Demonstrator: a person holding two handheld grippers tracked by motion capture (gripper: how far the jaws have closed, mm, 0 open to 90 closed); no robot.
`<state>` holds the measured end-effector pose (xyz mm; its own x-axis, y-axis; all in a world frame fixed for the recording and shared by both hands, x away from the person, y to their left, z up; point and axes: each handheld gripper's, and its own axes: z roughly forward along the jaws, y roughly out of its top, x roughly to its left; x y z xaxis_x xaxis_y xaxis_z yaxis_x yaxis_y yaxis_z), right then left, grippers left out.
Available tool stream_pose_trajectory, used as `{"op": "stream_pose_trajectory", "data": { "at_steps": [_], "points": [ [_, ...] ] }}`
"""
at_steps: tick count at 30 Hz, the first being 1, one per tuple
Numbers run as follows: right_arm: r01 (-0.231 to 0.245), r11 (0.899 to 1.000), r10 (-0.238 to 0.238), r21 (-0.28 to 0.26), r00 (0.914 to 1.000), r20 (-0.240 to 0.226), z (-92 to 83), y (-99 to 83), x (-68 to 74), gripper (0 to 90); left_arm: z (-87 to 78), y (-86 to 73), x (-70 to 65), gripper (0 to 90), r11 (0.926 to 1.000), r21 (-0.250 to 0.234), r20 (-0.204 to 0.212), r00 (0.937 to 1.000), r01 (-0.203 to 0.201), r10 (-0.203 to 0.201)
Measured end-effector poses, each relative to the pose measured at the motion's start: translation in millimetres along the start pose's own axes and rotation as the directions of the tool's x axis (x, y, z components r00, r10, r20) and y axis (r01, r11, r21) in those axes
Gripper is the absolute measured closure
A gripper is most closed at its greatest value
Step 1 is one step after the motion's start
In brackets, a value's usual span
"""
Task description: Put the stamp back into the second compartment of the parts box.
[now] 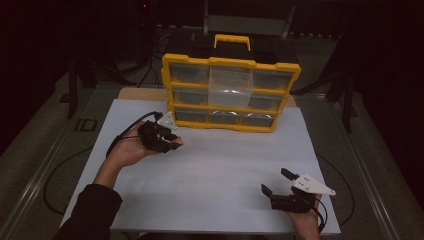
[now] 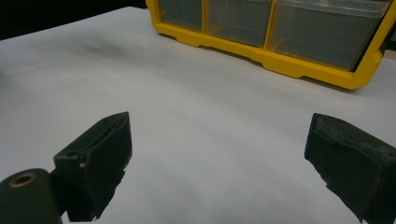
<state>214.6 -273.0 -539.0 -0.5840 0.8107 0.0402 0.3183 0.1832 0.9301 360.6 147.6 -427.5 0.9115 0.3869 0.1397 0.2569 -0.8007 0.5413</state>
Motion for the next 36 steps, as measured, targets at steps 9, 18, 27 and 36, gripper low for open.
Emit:
{"op": "stream_pose_trajectory", "data": {
  "at_steps": [9, 18, 27, 36],
  "points": [
    [0.000, 1.000, 0.000, 0.001, 1.0000, -0.001, 0.5, -0.2, -0.3, 7.2, -18.5, 10.1, 9.0, 66.8, 0.9998, -0.022, -0.043, 0.9991, -0.003, 0.002],
    [-0.002, 1.000, 0.002, 0.000, 1.0000, -0.002, 0.3, -0.2, -0.7, 7.2, -37.2, 23.6, 20.8, 66.8, 0.9986, -0.052, -0.063, 0.9980, -0.007, 0.004],
    [-0.004, 1.000, 0.004, 0.000, 1.0000, -0.005, 0.9, -0.4, -0.3, 7.2, -46.0, 36.8, 30.7, 66.8, 0.9991, -0.040, -0.060, 0.9981, -0.014, 0.011],
    [-0.011, 1.000, 0.011, -0.004, 0.9999, -0.006, 0.8, -0.8, -1.9, 7.2, -61.9, 50.7, 49.0, 66.6, 0.9985, -0.054, -0.029, 0.9995, 0.014, -0.015]
  ]
}}
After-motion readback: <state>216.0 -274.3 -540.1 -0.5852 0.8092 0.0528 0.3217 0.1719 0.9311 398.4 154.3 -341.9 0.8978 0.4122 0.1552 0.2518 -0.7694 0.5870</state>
